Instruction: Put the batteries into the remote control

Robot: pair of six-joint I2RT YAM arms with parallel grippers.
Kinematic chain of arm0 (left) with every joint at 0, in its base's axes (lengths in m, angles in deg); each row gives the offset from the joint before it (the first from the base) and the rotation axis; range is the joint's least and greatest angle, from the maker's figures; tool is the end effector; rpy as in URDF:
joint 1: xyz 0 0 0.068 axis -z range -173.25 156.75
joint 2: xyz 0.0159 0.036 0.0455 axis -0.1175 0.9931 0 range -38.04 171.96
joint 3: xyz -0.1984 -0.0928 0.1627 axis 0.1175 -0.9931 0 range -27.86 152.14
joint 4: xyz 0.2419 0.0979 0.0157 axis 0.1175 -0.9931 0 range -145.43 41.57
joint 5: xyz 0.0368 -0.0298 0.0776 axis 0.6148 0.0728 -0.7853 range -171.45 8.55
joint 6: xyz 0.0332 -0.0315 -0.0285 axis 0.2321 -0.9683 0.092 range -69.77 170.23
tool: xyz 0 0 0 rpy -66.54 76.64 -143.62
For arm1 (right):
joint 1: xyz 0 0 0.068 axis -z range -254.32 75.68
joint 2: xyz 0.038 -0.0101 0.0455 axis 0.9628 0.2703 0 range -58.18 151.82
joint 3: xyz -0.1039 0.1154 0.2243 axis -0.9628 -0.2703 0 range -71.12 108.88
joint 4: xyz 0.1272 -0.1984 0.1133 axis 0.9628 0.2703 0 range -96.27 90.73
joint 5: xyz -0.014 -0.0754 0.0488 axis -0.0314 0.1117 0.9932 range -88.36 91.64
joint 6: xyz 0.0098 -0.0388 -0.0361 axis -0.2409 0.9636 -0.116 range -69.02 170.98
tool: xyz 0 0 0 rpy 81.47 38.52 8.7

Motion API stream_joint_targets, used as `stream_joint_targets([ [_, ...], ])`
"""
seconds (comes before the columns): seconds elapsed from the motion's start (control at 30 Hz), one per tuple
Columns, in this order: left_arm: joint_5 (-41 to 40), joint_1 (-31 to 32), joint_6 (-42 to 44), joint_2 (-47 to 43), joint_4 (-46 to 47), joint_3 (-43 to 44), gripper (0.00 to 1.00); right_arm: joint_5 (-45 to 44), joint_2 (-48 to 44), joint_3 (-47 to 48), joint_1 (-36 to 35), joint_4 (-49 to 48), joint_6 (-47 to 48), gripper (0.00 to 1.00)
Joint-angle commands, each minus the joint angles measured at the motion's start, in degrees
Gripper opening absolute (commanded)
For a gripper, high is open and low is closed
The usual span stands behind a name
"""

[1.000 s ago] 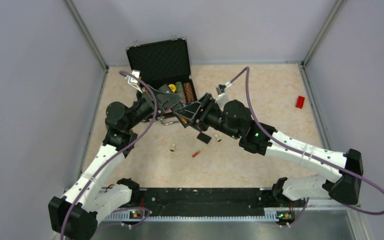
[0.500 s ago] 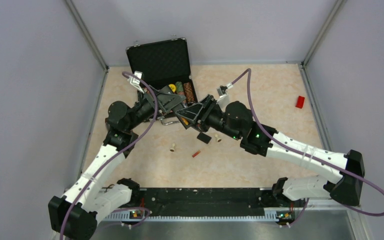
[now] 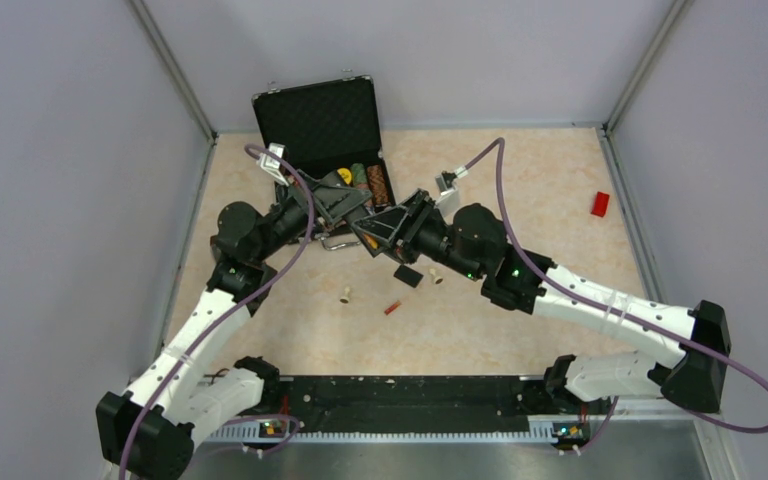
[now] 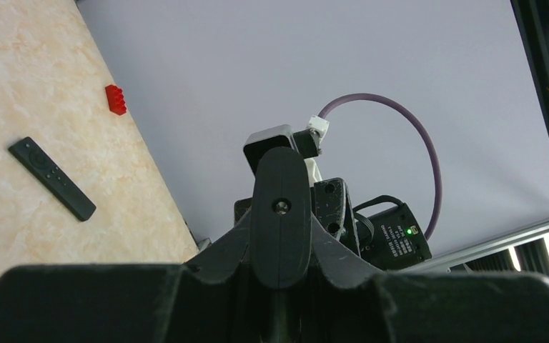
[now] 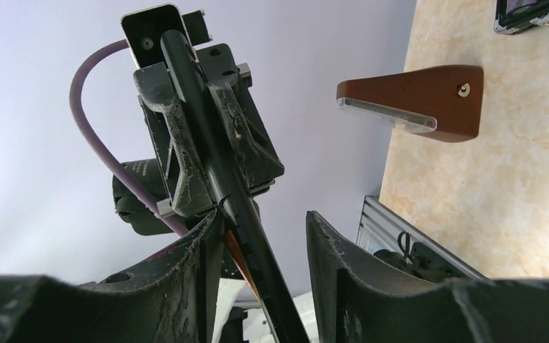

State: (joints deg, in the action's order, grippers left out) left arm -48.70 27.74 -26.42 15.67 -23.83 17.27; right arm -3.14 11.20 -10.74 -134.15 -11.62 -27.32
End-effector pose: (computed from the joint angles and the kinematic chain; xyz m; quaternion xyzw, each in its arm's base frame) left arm 0.1937 -0.0950 0.3777 -0.0703 0.6157 -0.6884 0.3769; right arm 0.1472 0.2472 0.3744 0.1450 0.7146 0.6276 0.2726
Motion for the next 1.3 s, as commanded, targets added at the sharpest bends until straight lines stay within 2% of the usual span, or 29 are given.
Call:
stream_joint_targets([
  [0.0, -3.80, -0.29, -3.71, -2.95, 5.55, 5.32, 0.00, -0.60, -0.54, -1.87, 0.69, 4.84, 1.11, 0.43],
  [0.2, -5.50, -0.35, -5.00, -3.78, 2.83, 6.19, 0.00, -0.75, -0.81, -2.42, 0.71, 5.19, 1.37, 0.42],
  [0.5, -6.37, -0.34, -12.38, -3.30, -0.58, 6.74, 0.00, -2.77, -0.85, -3.89, 0.68, 4.90, 6.06, 0.41],
  [0.67, -6.11, -0.35, -11.66, -3.09, -0.66, 6.89, 0.00, -0.85, 0.33, -3.29, 0.72, 3.33, 7.89, 0.43],
  [0.77, -6.31, -0.37, -9.89, -3.02, -1.53, 6.91, 0.00, -0.05, 0.42, -2.36, 0.69, 3.32, 8.25, 0.50],
  [0.9, -6.08, -0.40, -5.45, -3.14, -3.75, 6.86, 0.00, 1.15, -0.63, -0.83, 1.07, 2.92, 8.51, 0.69],
  [1.0, -5.08, -0.34, 0.34, -3.33, -7.54, 6.86, 0.00, 2.68, -1.99, 0.62, 2.18, 2.22, 9.21, 0.78],
  [1.27, -4.67, -0.37, 12.54, -4.30, -16.33, 4.15, 0.00, 3.22, -8.17, 1.20, 5.16, 6.66, 11.91, 0.85],
])
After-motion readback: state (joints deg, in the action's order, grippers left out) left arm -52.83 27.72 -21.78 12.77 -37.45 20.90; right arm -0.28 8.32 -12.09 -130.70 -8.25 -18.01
